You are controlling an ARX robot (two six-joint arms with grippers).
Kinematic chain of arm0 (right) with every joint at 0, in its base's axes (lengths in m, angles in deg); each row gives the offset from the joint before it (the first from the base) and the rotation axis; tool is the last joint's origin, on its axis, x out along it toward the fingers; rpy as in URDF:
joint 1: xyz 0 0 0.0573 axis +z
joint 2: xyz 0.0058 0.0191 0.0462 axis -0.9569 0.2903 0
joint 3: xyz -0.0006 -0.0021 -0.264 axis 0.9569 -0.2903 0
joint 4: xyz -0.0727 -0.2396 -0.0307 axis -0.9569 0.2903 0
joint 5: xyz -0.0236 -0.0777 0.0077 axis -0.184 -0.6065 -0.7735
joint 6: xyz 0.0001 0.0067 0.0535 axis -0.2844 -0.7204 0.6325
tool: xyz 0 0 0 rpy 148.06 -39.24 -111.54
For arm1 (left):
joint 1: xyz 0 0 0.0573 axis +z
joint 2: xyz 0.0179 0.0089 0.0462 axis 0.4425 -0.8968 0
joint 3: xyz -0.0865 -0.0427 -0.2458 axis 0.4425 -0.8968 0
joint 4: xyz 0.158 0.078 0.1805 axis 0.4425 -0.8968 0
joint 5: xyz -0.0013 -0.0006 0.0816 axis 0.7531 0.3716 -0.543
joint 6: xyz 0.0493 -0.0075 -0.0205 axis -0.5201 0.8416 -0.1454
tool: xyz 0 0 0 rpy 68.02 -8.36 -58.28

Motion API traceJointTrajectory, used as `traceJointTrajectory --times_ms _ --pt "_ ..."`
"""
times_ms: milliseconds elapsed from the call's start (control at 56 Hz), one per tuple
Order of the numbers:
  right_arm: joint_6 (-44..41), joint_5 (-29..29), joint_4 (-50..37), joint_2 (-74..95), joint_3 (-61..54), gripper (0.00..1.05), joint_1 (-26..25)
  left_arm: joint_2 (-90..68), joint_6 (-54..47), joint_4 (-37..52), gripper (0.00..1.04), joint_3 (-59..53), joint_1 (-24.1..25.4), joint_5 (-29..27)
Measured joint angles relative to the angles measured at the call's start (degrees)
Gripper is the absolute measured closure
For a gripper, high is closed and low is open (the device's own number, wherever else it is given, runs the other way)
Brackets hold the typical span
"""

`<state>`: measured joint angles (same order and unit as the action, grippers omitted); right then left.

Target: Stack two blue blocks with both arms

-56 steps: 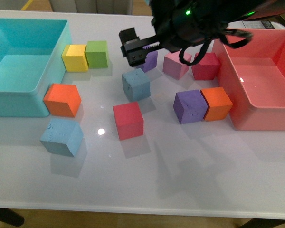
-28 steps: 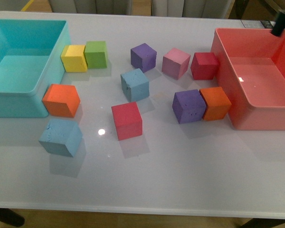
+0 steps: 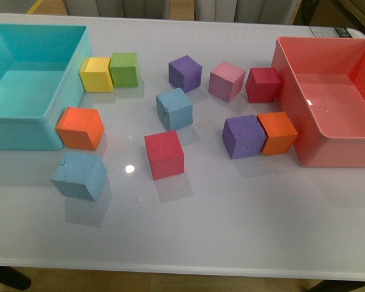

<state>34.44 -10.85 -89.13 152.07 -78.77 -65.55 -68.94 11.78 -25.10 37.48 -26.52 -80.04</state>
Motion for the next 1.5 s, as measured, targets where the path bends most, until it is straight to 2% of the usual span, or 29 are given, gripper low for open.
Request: traceJointTrajectory --times_ms 179,232,321,1107,1411,1500 --pt "0.02 1.99 6.82 -9.38 -2.38 1.03 -2.23 0.00 -0.02 0.00 0.09 0.00 0.00 0.00" --pt "0.02 6.23 10.08 -13.22 -3.15 1.03 -5.07 0.00 -0.02 0.00 0.09 0.00 0.00 0.00" --pt "0.07 6.84 13.57 -17.46 -3.76 1.03 -7.19 0.00 -0.02 0.00 0.09 0.00 0.00 -0.02" --pt "0.04 7.13 40.85 -46.86 -4.04 1.03 -7.39 0.00 -0.02 0.00 0.09 0.00 0.00 0.00" --pt "0.07 7.13 46.29 -52.30 -4.04 1.03 -7.39 0.00 -0.02 0.00 0.09 0.00 0.00 0.00" --pt "0.07 7.21 54.47 -58.47 -4.04 1.03 -7.39 0.00 -0.02 0.00 0.09 0.00 0.00 0.00"
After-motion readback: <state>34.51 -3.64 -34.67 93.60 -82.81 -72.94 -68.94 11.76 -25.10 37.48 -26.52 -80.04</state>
